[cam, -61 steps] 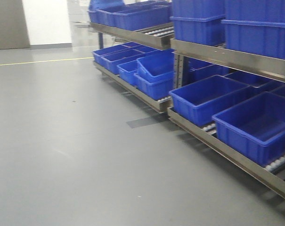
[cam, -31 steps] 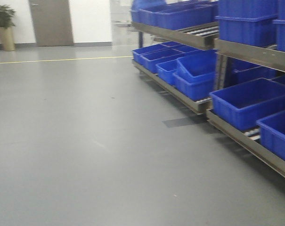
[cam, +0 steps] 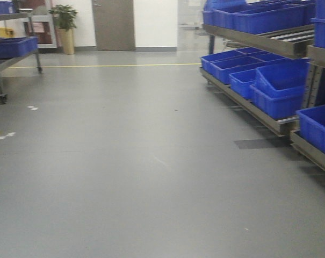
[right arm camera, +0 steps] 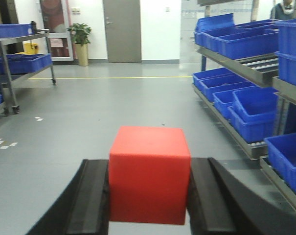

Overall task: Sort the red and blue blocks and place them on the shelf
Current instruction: 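Drive the base down the aisle carrying both cubes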

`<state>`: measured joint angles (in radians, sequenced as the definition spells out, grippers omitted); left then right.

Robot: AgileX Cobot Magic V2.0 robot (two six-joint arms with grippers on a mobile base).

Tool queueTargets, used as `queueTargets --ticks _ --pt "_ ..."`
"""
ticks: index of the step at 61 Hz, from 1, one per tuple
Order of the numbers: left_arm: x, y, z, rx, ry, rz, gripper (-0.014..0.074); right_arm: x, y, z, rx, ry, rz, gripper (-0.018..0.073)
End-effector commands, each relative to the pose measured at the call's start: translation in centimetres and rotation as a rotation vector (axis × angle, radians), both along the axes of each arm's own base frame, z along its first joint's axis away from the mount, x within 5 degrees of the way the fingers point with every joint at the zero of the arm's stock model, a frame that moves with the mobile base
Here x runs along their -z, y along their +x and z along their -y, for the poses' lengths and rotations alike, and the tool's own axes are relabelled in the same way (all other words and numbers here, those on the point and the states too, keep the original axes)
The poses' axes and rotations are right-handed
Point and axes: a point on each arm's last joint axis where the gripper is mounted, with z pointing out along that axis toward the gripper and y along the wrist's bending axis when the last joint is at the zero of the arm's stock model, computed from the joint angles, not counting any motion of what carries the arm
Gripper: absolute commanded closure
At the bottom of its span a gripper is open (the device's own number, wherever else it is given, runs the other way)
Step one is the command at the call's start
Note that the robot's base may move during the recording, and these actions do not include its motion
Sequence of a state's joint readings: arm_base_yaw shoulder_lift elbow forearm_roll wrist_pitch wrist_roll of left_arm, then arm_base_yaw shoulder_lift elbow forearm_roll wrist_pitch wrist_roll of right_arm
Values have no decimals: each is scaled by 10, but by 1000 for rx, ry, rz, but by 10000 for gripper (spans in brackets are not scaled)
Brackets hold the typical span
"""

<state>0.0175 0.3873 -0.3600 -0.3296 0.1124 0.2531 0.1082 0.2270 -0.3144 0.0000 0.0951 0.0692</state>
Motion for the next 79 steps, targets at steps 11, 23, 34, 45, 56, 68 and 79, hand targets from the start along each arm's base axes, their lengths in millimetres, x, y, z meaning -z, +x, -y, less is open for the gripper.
queueTargets --ticks 11,23,34,45,56,68,79 --pt "-17 -1 -3 -30 -8 109 461 -16 -2 1 8 -3 104 502" --pt "-17 -1 -3 -30 -8 109 461 -16 -2 1 8 -3 104 502" --pt "-17 -1 -3 -30 -8 109 461 -16 -2 1 8 -3 104 502" --pt "-17 -1 -3 -30 -8 109 461 -16 -2 1 8 -3 104 502" --pt "-17 -1 -3 -30 -8 109 461 -16 -2 1 8 -3 104 502" --pt "-17 -1 -3 -30 -8 109 461 -16 -2 1 8 -3 104 502" --pt "-17 -1 -3 -30 -8 109 461 -16 -2 1 8 -3 104 502"
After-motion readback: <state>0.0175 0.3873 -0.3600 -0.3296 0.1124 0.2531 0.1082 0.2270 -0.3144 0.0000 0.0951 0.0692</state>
